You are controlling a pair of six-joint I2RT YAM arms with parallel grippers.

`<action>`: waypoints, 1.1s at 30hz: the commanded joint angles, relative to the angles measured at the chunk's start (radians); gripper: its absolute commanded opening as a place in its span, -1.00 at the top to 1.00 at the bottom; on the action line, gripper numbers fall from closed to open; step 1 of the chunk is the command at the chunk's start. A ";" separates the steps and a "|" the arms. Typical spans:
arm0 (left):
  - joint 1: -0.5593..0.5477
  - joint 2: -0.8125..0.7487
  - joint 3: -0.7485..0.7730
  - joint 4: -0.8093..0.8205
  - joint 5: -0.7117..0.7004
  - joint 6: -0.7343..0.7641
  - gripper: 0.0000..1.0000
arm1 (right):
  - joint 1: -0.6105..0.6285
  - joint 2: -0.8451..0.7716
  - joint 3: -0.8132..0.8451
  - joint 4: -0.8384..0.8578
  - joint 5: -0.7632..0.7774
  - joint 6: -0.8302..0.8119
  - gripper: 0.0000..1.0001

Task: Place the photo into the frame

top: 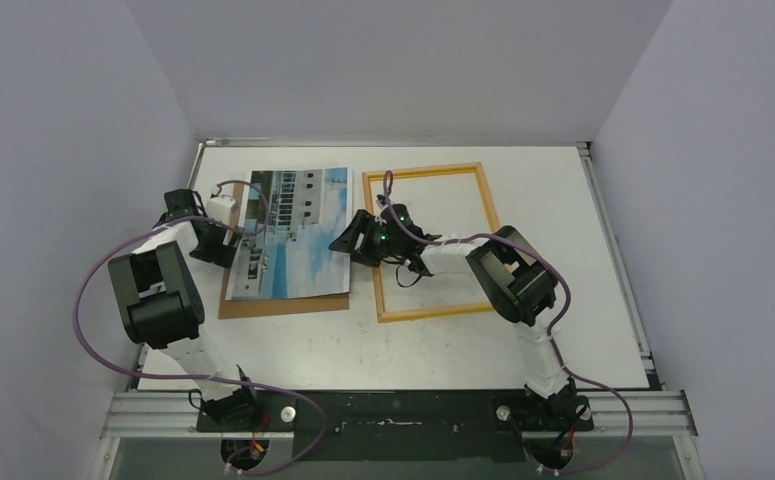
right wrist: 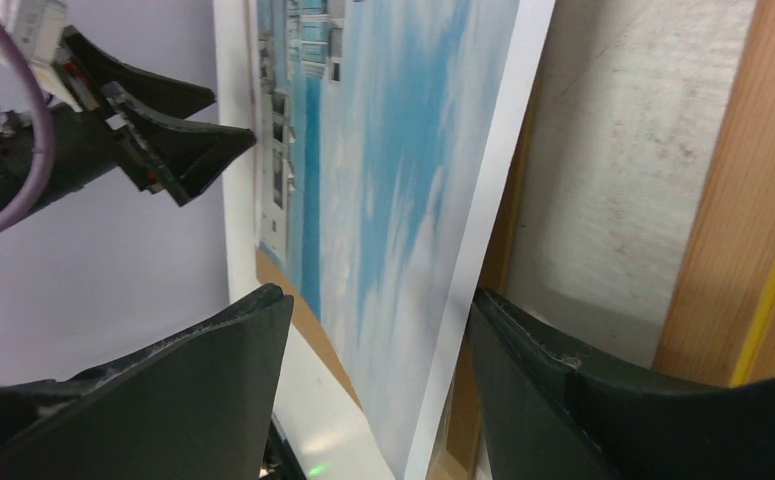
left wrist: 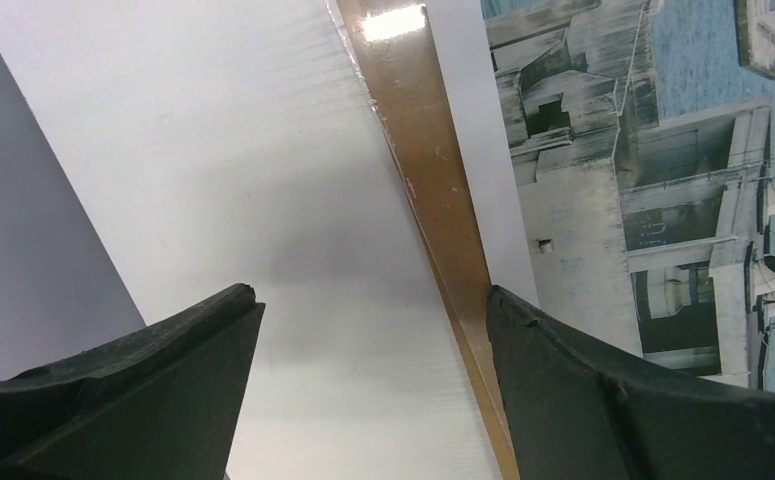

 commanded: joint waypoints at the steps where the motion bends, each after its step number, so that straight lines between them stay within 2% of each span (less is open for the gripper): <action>1: -0.012 0.036 -0.038 0.003 0.004 0.007 -0.64 | 0.007 -0.112 -0.026 0.191 -0.061 0.078 -0.28; 14: -0.021 0.023 -0.050 0.007 0.012 0.010 -0.63 | 0.031 -0.056 -0.026 0.334 -0.106 0.159 -0.10; 23: -0.021 0.006 -0.044 -0.008 0.031 0.009 -0.64 | 0.052 -0.045 0.032 0.158 -0.038 0.054 0.06; 26: -0.022 0.005 -0.033 -0.024 0.039 0.005 -0.63 | 0.053 -0.060 0.040 0.094 -0.006 0.016 0.20; 30: -0.018 -0.002 -0.015 -0.056 0.062 -0.003 -0.63 | 0.050 -0.088 0.074 -0.027 0.048 -0.080 0.57; 33: -0.005 -0.019 0.020 -0.101 0.093 -0.011 -0.64 | 0.050 -0.112 0.118 -0.127 0.091 -0.168 0.74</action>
